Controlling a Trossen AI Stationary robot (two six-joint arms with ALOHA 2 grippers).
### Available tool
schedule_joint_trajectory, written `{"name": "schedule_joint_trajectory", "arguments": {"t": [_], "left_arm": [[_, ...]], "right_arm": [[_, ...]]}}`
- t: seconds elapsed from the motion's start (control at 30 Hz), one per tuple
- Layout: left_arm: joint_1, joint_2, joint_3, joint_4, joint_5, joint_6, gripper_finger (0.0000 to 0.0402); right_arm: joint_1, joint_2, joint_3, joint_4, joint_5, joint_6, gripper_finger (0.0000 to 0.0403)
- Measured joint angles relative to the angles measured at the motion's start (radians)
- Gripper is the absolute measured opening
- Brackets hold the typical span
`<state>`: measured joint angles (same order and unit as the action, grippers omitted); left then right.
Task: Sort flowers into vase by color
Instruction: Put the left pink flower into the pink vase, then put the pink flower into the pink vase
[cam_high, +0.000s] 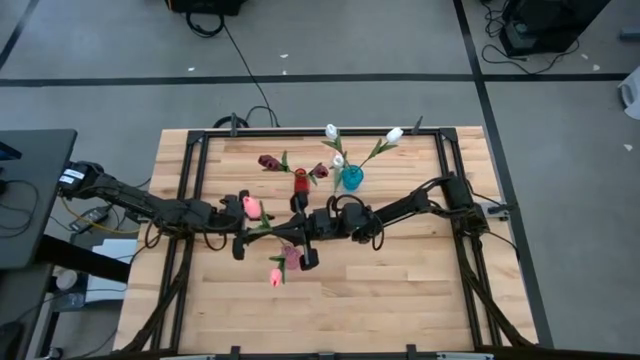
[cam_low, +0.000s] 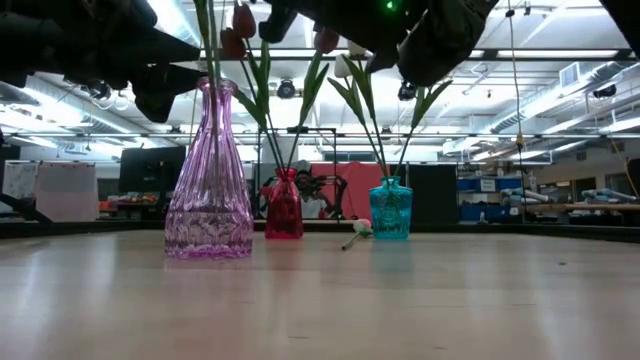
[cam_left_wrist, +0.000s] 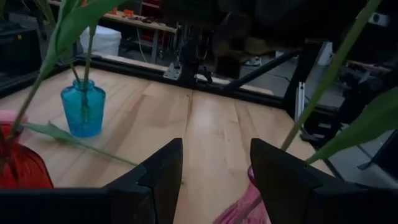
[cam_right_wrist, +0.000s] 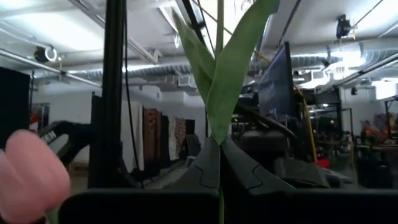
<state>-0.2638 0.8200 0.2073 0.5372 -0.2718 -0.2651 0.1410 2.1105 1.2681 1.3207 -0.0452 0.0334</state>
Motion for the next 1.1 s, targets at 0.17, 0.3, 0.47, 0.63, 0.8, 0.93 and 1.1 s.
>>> {"name": "schedule_joint_trajectory", "arguments": {"t": [0.17,0.3,0.47,0.63,0.8,0.93,1.1], "left_arm": [[0.0,-0.003,0.0,-0.036,0.03,-0.006,0.0193],[0.0,-0.003,0.0,-0.065,0.048,-0.014,0.0193],[0.0,-0.003,0.0,-0.104,0.062,-0.034,0.0193],[0.0,-0.003,0.0,-0.114,0.064,-0.033,0.0193],[0.0,-0.003,0.0,-0.108,0.062,-0.034,0.0193],[0.0,-0.003,0.0,-0.108,0.061,-0.037,0.0193],[0.0,-0.003,0.0,-0.112,0.061,-0.065,0.0193]], "right_arm": [[0.003,-0.007,-0.023,-0.07,-0.009,-0.015,0.001],[-0.009,-0.035,-0.031,-0.215,-0.072,-0.003,0.0029],[-0.02,-0.092,-0.042,-0.427,-0.135,-0.012,0.0064],[-0.02,-0.212,-0.065,-0.659,-0.088,-0.06,0.0081],[-0.014,-0.292,-0.076,-0.943,0.019,-0.063,0.0082],[-0.004,-0.3,-0.076,-1.119,0.162,-0.045,0.0082],[-0.004,-0.297,-0.08,-1.193,0.27,0.041,0.0082]]}}
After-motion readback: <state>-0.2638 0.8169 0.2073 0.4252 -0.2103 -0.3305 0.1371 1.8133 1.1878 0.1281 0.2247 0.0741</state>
